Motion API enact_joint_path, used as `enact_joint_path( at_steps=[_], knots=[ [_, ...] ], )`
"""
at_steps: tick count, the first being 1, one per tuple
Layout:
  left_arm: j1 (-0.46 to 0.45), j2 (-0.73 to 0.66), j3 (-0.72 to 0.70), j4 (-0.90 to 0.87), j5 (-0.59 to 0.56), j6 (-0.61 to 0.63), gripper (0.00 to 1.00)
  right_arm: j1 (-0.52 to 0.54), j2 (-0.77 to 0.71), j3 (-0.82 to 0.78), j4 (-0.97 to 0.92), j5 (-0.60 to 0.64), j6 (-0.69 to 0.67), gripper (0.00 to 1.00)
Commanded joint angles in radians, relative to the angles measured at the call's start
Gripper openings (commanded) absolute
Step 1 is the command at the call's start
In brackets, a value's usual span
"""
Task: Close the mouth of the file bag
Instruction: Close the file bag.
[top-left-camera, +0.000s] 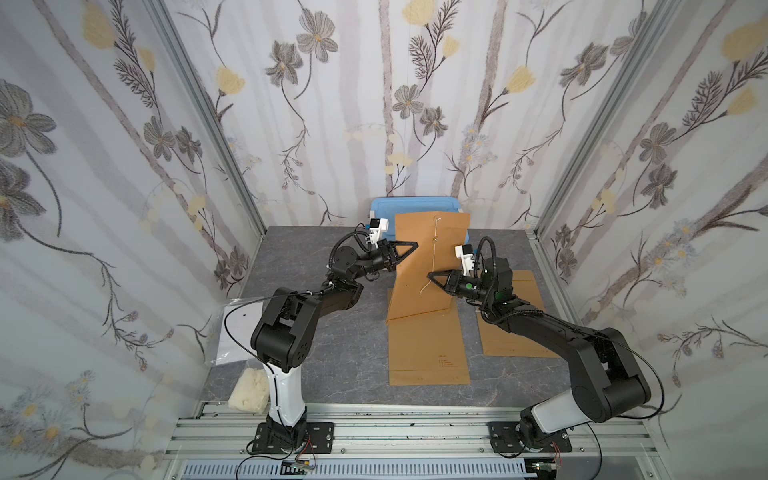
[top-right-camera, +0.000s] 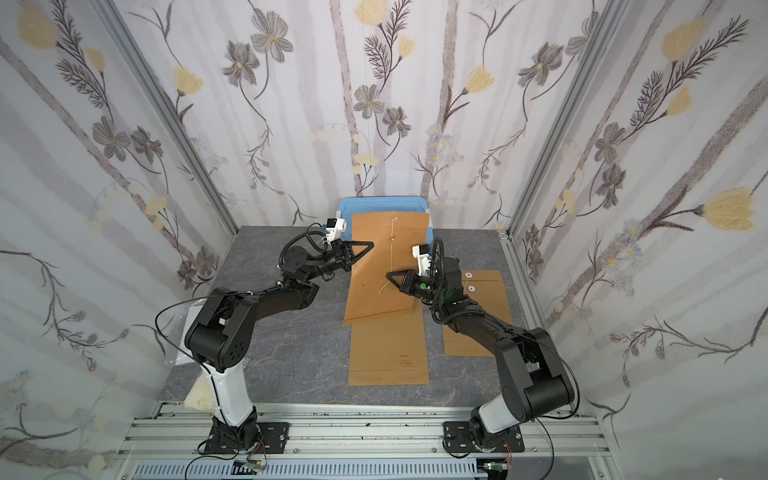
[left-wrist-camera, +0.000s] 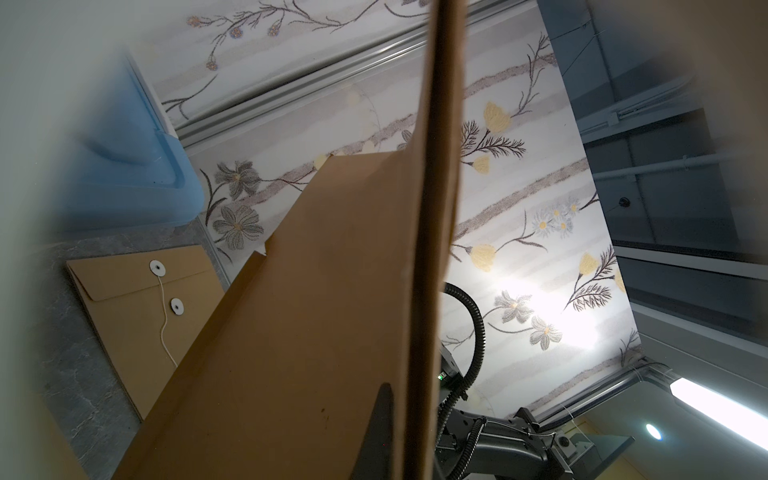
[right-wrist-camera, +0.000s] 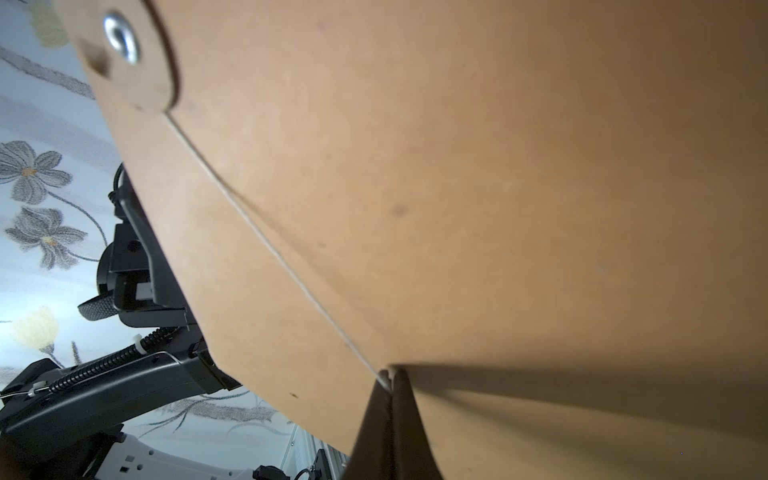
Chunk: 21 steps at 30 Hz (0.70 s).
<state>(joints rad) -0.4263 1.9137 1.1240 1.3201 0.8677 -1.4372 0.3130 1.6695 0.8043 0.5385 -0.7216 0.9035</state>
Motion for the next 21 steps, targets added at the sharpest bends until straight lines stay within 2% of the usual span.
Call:
enact_joint_path(
  at_steps=[1, 7, 12, 21],
  knots=[
    [0.004, -0.014, 0.004, 0.090, -0.008, -0.026, 0.00, -0.033, -0.011, -0.010, -0.025, -0.035, -0.001, 0.00],
    [0.004, -0.005, 0.004, 0.090, -0.005, -0.028, 0.00, -0.106, -0.064, 0.009, -0.166, -0.061, -0.069, 0.00],
    [0.004, -0.005, -0.004, 0.089, -0.003, -0.027, 0.00, -0.163, -0.111, 0.082, -0.349, -0.110, -0.154, 0.00],
    [0.004, -0.014, -0.020, 0.090, 0.004, -0.027, 0.00, -0.228, -0.132, 0.248, -0.642, -0.098, -0.283, 0.00]
  ],
)
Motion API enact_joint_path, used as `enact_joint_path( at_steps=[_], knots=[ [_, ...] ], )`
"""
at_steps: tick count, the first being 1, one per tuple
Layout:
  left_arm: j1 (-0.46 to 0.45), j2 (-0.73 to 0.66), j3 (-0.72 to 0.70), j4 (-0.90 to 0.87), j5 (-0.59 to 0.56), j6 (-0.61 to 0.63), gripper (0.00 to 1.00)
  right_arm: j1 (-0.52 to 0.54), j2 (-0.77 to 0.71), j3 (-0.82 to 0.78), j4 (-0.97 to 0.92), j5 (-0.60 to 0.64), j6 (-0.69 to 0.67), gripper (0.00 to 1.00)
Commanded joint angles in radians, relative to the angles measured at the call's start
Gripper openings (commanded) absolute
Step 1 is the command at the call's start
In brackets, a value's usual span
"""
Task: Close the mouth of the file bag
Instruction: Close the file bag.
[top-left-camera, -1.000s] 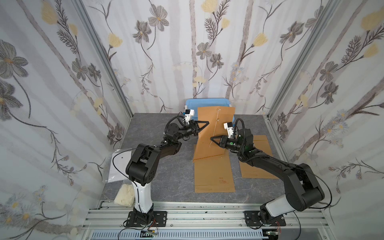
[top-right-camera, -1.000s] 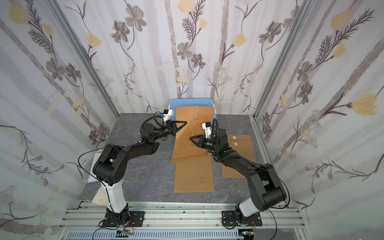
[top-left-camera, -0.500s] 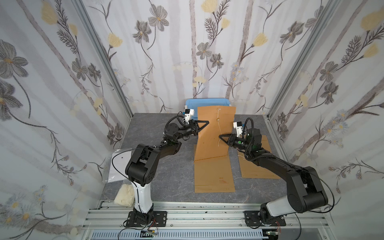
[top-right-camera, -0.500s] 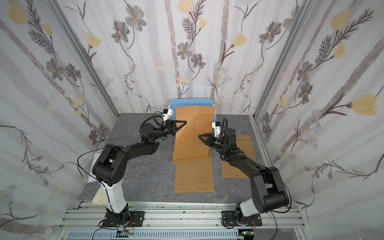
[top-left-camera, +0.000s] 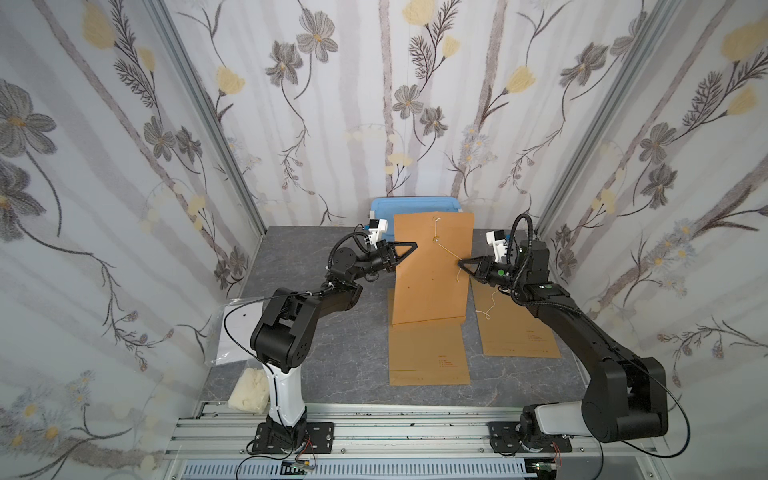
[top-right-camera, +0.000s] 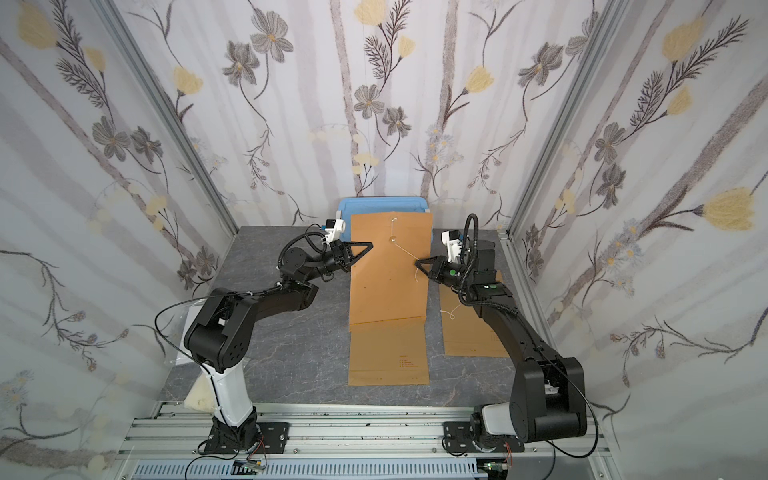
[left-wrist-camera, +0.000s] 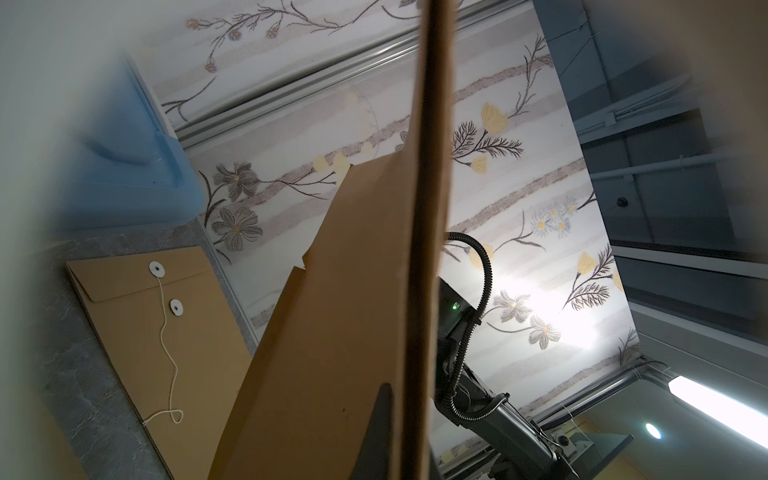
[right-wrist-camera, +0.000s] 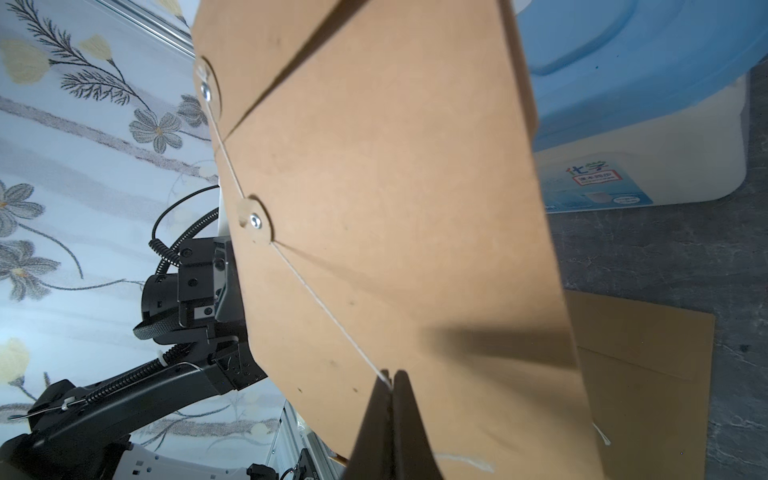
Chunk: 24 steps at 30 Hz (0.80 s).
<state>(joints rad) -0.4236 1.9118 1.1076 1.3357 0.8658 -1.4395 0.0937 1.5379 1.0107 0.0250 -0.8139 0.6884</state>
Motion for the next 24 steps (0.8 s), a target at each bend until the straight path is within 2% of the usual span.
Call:
enact_joint_path(
  at_steps=[1, 24],
  knots=[
    [0.000, -0.013, -0.005, 0.074, 0.007, -0.024, 0.00, -0.013, 0.004, 0.063, -0.160, -0.005, -0.082, 0.00],
    [-0.011, -0.031, -0.042, 0.073, 0.027, -0.001, 0.00, -0.024, 0.106, 0.487, -0.557, 0.073, -0.218, 0.00]
  ],
)
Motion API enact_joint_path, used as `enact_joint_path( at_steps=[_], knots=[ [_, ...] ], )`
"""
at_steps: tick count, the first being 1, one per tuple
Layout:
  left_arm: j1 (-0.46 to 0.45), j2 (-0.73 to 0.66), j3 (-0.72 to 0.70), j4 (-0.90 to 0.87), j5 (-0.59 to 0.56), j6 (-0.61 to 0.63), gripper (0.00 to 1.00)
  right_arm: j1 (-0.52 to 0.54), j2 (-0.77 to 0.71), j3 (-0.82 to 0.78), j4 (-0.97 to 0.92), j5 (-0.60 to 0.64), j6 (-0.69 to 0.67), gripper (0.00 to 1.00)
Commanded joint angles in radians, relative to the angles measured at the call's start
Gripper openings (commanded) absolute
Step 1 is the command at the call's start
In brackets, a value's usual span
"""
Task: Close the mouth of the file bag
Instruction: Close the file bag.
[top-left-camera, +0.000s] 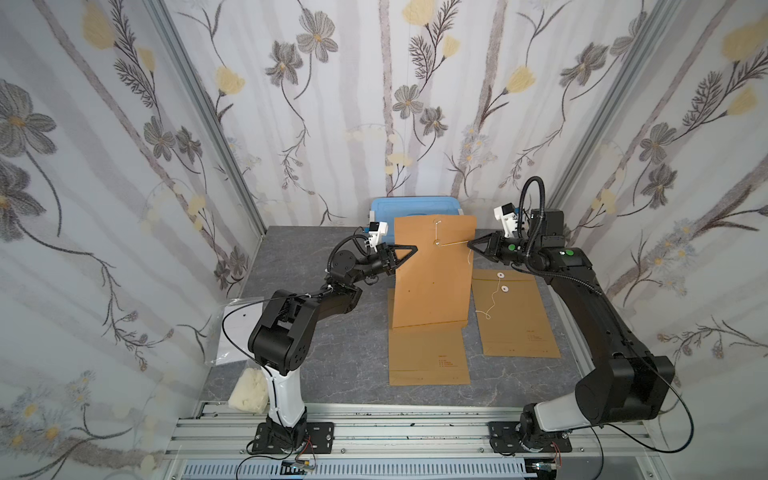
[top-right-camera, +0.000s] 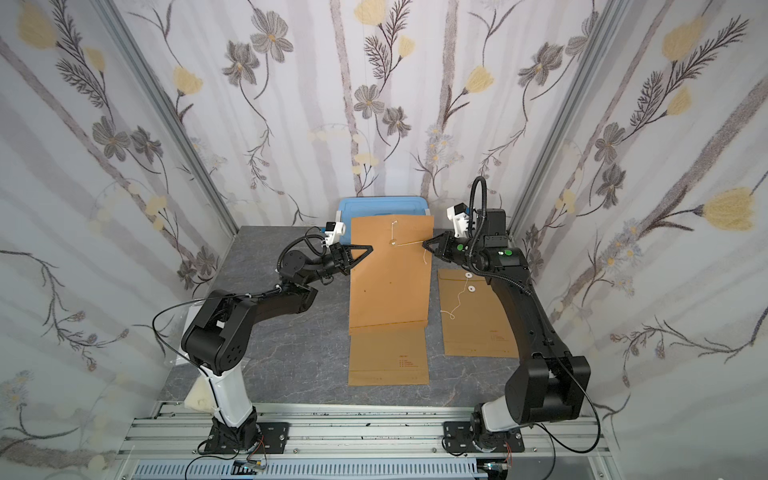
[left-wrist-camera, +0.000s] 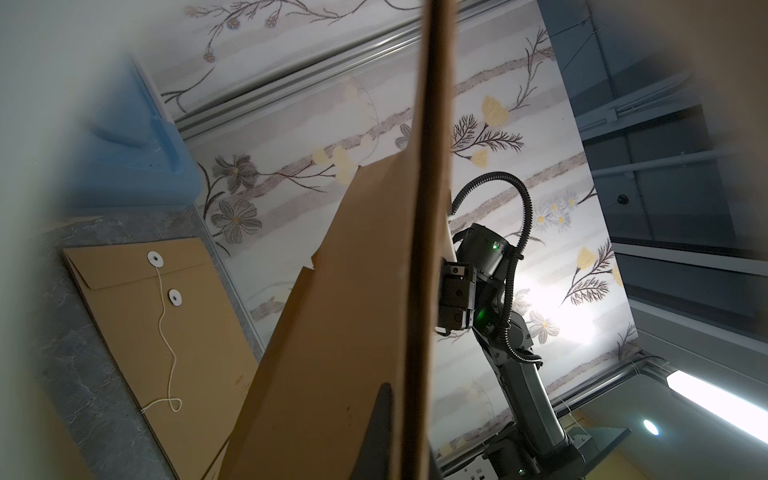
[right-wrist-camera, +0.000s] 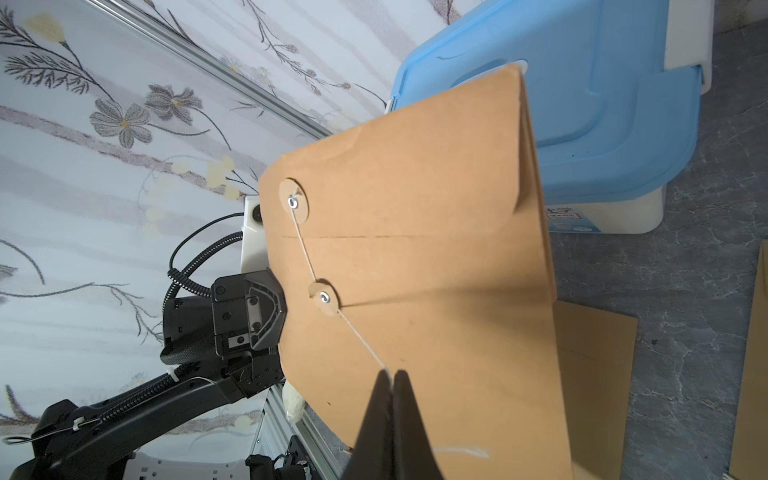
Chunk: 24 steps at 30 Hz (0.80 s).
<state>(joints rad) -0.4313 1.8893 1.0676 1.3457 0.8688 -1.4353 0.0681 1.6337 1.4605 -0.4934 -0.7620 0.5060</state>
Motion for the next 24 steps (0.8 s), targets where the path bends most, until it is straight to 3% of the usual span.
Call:
enact_joint_path(
  at_steps=[1, 24],
  knots=[
    [-0.004, -0.007, -0.001, 0.064, 0.024, -0.006, 0.00, 0.002, 0.012, 0.051, -0.047, 0.022, -0.038, 0.00],
    [-0.058, 0.013, 0.015, 0.031, 0.060, 0.021, 0.00, 0.048, 0.098, 0.251, -0.174, 0.091, -0.100, 0.00]
  ],
)
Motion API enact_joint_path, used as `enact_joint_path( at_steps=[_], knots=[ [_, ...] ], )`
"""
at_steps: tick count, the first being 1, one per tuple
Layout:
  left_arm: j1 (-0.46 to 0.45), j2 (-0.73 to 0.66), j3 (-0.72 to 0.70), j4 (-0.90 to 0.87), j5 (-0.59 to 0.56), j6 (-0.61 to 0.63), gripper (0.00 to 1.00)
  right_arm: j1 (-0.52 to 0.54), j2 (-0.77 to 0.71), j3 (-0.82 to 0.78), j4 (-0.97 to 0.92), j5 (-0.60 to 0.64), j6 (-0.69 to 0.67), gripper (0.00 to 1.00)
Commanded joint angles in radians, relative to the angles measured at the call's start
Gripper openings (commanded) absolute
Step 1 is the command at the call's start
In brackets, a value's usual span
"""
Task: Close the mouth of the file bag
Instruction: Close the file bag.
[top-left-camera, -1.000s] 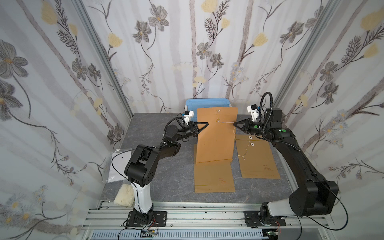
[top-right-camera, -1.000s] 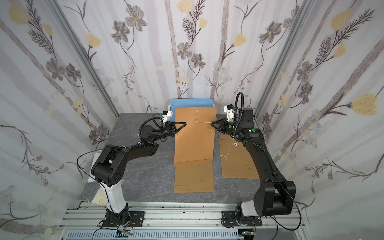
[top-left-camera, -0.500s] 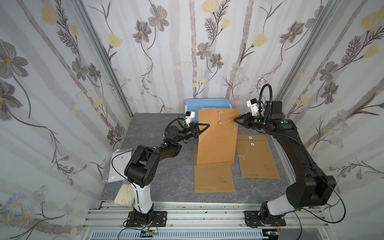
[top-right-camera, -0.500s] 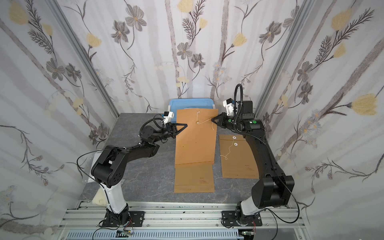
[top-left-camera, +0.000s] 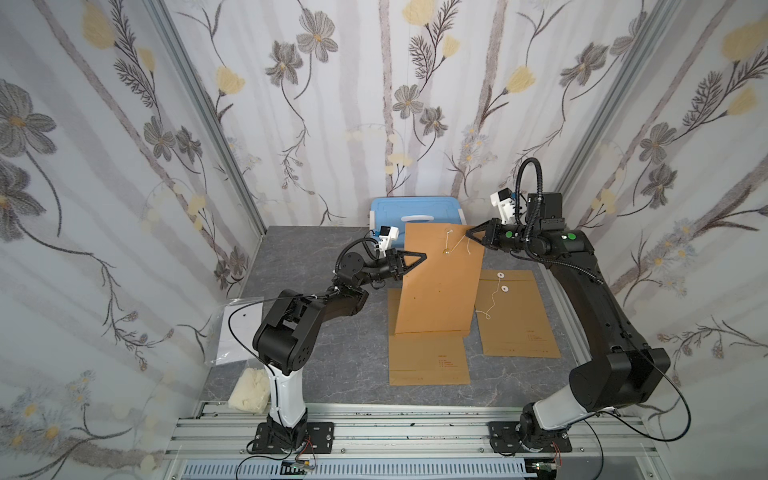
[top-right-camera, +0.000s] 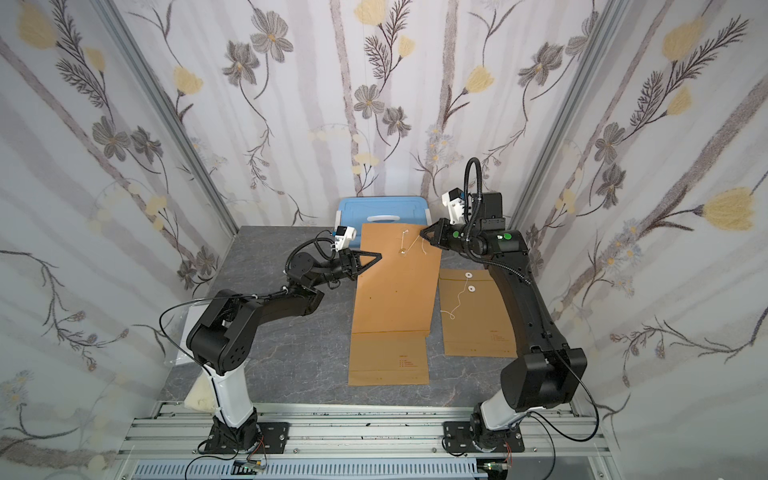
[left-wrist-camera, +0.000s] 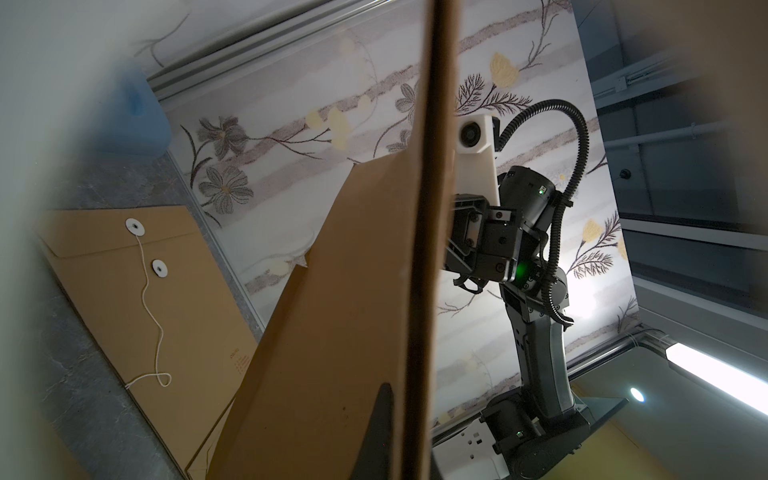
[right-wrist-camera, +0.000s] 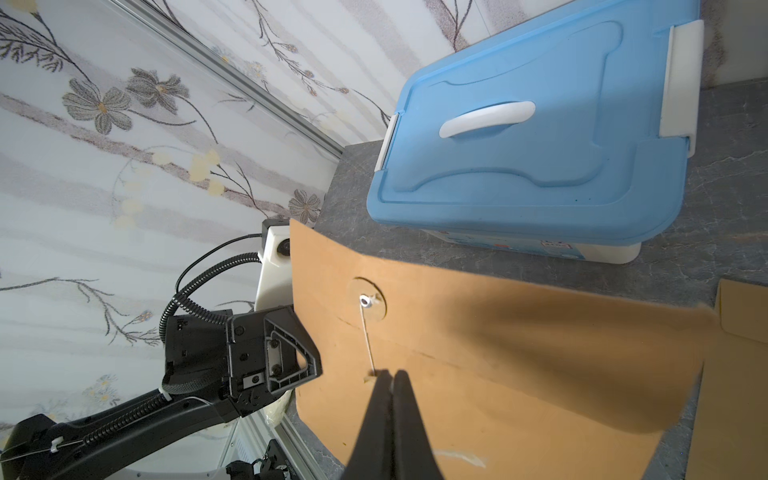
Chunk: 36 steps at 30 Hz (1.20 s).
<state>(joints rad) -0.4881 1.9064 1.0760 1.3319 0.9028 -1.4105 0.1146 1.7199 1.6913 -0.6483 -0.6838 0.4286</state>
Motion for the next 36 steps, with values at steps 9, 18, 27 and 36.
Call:
enact_joint_path(
  at_steps=[9, 18, 27, 36],
  knots=[
    [-0.009, -0.010, -0.014, 0.021, 0.033, 0.014, 0.00, 0.030, 0.032, 0.084, -0.039, 0.016, -0.017, 0.00],
    [-0.023, -0.021, 0.007, -0.015, 0.035, 0.038, 0.00, 0.115, 0.058, 0.141, -0.103, 0.062, -0.046, 0.00],
    [-0.027, -0.016, 0.009, -0.019, 0.029, 0.043, 0.00, 0.183, 0.099, 0.190, -0.120, 0.073, -0.041, 0.00],
    [-0.027, -0.023, 0.007, -0.011, 0.022, 0.045, 0.00, 0.243, 0.129, 0.189, -0.141, 0.075, -0.048, 0.00]
  ],
)
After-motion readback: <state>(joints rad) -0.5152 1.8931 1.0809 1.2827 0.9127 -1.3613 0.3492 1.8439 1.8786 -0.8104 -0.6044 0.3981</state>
